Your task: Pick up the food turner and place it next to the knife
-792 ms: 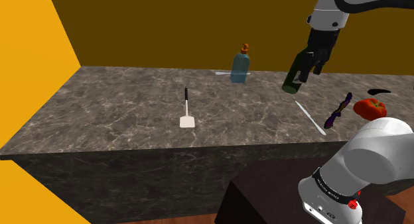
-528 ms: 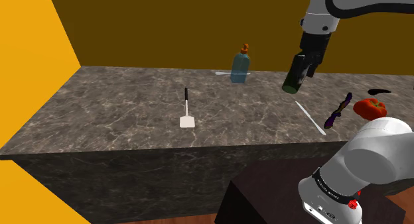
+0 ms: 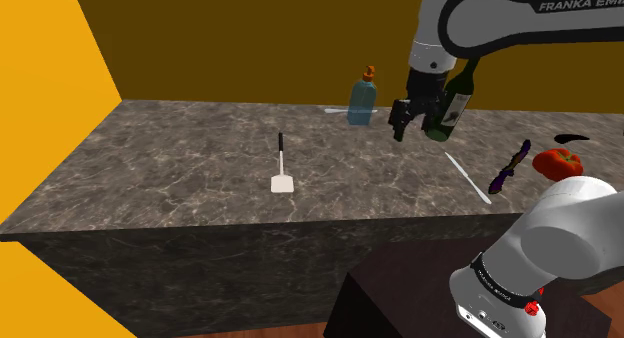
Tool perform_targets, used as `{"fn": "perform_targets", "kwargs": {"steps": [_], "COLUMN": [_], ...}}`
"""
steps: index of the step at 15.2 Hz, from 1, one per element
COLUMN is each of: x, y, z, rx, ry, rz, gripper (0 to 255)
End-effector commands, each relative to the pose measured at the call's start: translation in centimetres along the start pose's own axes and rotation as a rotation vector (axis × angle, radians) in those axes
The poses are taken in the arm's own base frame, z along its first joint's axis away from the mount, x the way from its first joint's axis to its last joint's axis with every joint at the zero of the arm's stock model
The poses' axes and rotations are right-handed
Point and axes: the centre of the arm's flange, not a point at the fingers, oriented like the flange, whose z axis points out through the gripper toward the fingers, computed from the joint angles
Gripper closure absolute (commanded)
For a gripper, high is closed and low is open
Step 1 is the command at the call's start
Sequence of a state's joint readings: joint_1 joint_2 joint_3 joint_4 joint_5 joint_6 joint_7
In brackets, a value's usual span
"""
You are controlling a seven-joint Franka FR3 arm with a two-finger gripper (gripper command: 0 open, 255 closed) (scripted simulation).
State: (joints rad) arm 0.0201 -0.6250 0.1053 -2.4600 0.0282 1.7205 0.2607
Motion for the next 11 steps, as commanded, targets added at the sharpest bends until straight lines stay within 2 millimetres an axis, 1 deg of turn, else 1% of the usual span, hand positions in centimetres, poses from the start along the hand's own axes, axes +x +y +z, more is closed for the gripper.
{"fn": "perform_targets", "kwargs": {"steps": [1, 11], "x": [1.2, 7.9], "y": [-2.3, -12.1], "z": [0.7, 4.4], "rx": [0.006, 0.031], "ry": [0.013, 0.069], "rz": [0.03, 0.169], "gripper": [0, 0]}}
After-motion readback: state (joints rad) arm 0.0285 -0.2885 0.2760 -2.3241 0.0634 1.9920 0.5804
